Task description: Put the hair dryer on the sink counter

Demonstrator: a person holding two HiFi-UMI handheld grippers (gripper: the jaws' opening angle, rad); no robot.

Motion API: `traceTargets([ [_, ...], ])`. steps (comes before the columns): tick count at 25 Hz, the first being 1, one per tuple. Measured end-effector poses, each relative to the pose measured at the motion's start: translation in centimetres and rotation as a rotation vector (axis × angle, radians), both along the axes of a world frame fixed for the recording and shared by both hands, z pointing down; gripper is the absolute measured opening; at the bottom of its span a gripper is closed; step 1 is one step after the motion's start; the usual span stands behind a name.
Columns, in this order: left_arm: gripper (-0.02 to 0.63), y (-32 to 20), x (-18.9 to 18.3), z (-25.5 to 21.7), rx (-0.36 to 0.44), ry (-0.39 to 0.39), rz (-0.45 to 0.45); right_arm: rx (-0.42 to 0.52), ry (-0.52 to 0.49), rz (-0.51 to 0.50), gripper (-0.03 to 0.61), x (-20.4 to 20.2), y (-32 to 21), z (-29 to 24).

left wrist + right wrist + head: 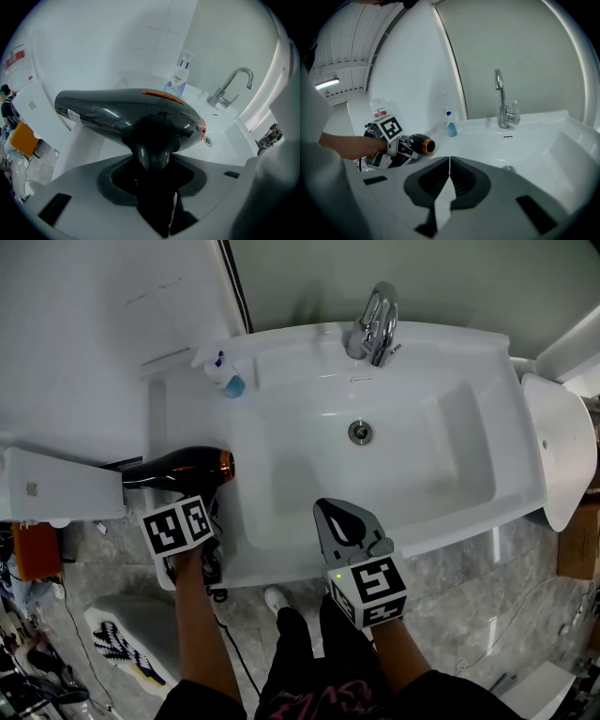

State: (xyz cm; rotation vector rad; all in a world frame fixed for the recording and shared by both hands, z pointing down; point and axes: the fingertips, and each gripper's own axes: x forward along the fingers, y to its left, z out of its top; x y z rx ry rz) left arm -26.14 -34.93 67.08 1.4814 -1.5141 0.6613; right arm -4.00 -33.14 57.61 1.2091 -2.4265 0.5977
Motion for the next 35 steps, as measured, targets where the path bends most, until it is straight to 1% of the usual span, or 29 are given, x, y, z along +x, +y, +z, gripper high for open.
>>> traceTargets([
  [8,0.179,-0.1,0.0,0.0,0.008,-0.007,0.018,0.0,-0.003,-0.007,0.02,-0.4,0.0,0.1],
  [9,0.188,0.0,0.0,0.0,0.007,-0.01,0.027,-0.002,-0.002,-0.009,0.021,-0.5,0.1,0.1],
  [10,0.222,0.1,0.0,0.1,0.005,-0.014,0.036,-0.004,-0.001,-0.01,0.021,-0.5,0.2,0.2],
  [11,0.232,0.3,-0.1,0.1,0.005,-0.017,0.039,-0.007,-0.001,-0.01,0.021,-0.5,0.3,0.2],
  [18,0.236,1.0,0.1,-0.3,0.018,-0.03,0.07,0.0,-0.005,-0.02,0.021,-1.1,0.4,-0.1],
  [29,0.235,1.4,-0.6,-5.1,0.131,-0.068,0.068,0.025,-0.021,-0.036,0.021,-2.3,1.1,-1.7],
  [31,0.235,1.8,-0.4,-6.5,0.164,-0.077,0.084,0.035,-0.025,-0.038,0.021,-2.5,1.3,-2.3],
  [33,0.232,1.9,0.0,-8.1,0.215,-0.089,0.101,0.048,-0.03,-0.037,0.021,-2.6,1.5,-2.9],
  [34,0.213,2.0,0.1,-8.8,0.239,-0.098,0.105,0.055,-0.033,-0.037,0.021,-2.7,1.6,-3.3],
  [35,0.164,2.2,0.1,-9.6,0.262,-0.111,0.105,0.062,-0.037,-0.037,0.021,-2.8,1.7,-3.7],
])
